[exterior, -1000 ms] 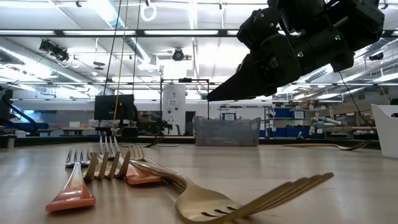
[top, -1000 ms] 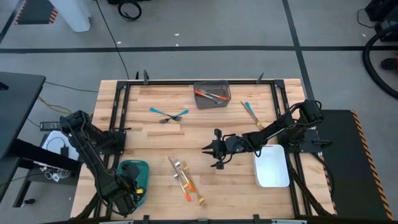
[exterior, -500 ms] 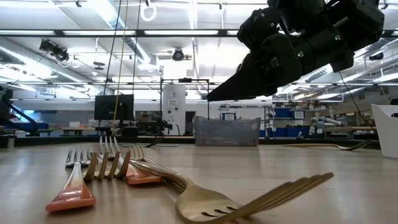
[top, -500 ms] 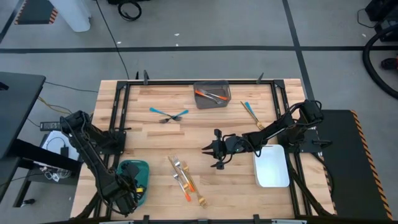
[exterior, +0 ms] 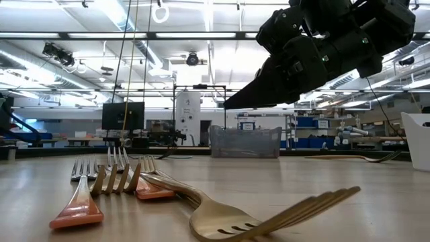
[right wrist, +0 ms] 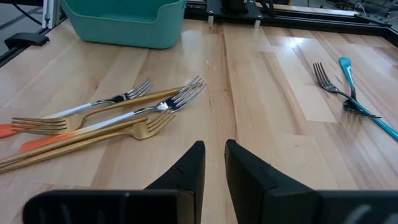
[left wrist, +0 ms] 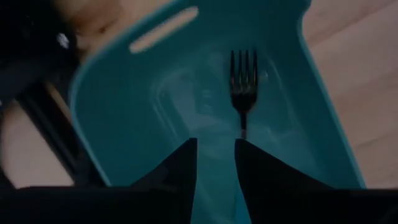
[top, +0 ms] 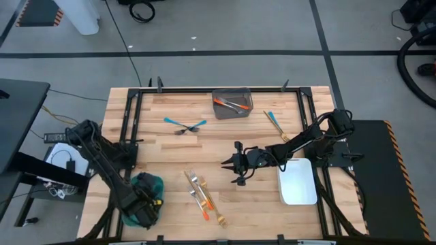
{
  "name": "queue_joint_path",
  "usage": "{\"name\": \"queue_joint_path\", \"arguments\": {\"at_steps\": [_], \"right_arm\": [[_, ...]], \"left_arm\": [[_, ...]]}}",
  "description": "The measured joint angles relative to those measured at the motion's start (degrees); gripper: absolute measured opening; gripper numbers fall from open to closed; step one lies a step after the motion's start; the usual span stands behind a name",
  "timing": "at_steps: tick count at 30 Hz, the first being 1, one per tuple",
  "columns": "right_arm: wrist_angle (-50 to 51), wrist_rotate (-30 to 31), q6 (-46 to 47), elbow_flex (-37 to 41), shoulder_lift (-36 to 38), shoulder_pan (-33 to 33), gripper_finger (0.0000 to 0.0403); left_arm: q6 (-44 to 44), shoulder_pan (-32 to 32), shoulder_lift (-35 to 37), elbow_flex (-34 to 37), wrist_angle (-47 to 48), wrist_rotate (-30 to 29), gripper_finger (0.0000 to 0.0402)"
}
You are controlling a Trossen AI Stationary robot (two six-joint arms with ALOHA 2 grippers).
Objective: Sort silverware by color (type)
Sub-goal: Put the gold fork into the white bin
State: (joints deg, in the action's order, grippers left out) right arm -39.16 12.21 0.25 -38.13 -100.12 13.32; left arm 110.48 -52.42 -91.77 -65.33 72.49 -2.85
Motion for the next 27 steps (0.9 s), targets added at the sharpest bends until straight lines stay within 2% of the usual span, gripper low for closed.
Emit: {"name": "queue_joint_path", "arguments": {"at_steps": [12, 27], "right_arm": [[0.0, -1.5, 0.0, 0.0, 0.0, 0.0, 0.007], [0.0, -2.9, -0.3, 0.0, 0.0, 0.0, 0.007]], "left_arm": [[-12.7, 7.9, 3.8, -1.0, 6.2, -0.6, 0.0118], [-38.0, 22.5, 3.8, -0.8, 7.6, -8.8, 0.0118]]}}
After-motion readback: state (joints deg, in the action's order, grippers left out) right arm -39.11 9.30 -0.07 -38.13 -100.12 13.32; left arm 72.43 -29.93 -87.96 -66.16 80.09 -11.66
